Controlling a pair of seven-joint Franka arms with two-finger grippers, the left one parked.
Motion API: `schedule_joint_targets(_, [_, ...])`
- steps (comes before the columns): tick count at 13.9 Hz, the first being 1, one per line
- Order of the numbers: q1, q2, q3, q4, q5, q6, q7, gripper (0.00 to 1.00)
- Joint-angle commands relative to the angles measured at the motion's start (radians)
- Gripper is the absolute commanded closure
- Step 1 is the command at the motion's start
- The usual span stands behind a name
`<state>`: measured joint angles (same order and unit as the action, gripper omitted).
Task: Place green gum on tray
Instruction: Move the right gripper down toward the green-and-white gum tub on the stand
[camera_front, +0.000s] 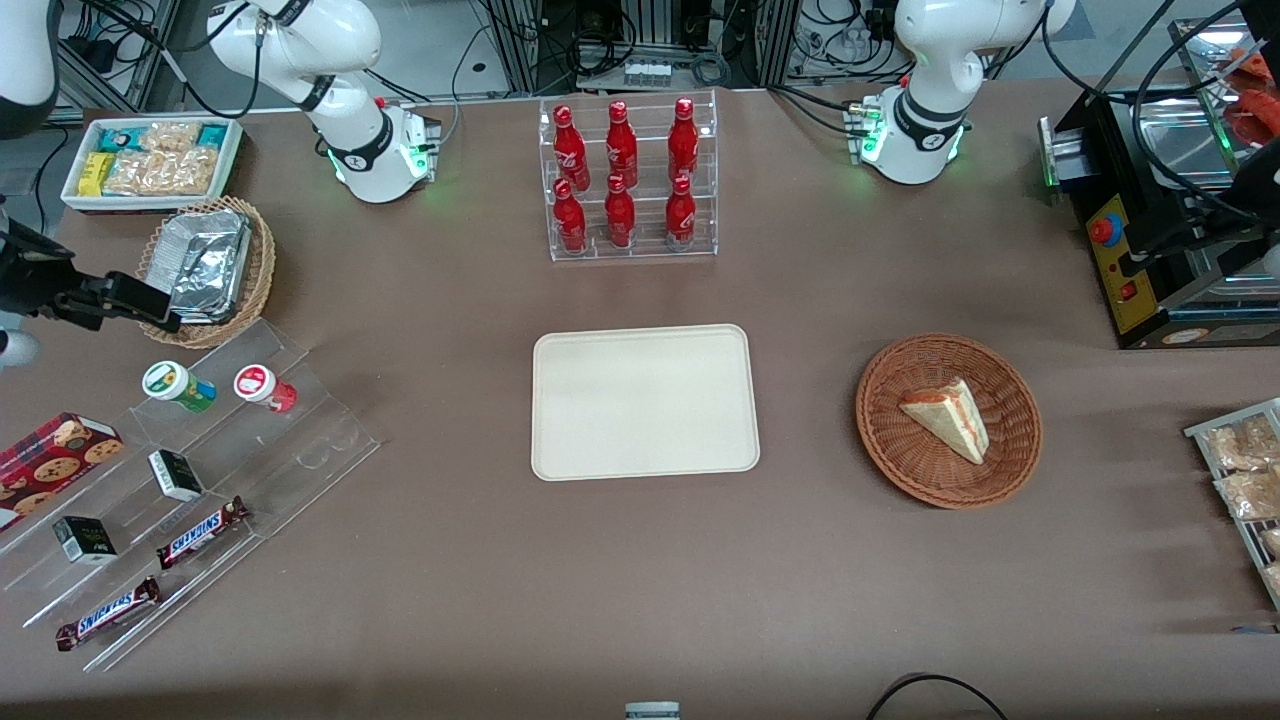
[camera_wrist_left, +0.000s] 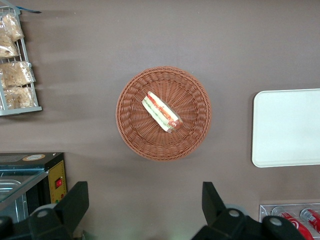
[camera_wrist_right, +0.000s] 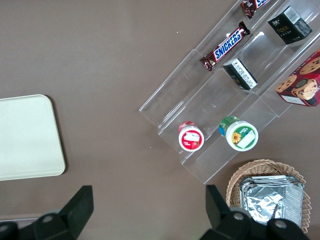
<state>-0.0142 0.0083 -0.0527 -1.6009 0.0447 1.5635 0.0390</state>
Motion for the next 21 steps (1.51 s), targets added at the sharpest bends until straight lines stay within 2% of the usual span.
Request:
schedule_joint_targets(1, [0.005,0.015,-0.001,0.009,-0.014,0.027,0.012,0.0])
schedule_joint_targets(5, [-0.007,0.029,-0.001,-0.034,-0.012,0.053,-0.059,0.0])
schedule_joint_targets(7, [-0.013,-0.014,-0.007,-0.156,-0.015,0.149,-0.126,0.0])
schedule_joint_targets(11, [-0.049,-0.126,-0.035,-0.425,-0.046,0.412,-0.416,0.0])
schedule_joint_targets(15, [-0.05,-0.108,-0.107,-0.493,-0.046,0.467,-0.681,0.0])
schedule_joint_targets(21, [-0.05,-0.134,-0.186,-0.64,-0.046,0.663,-0.943,0.0])
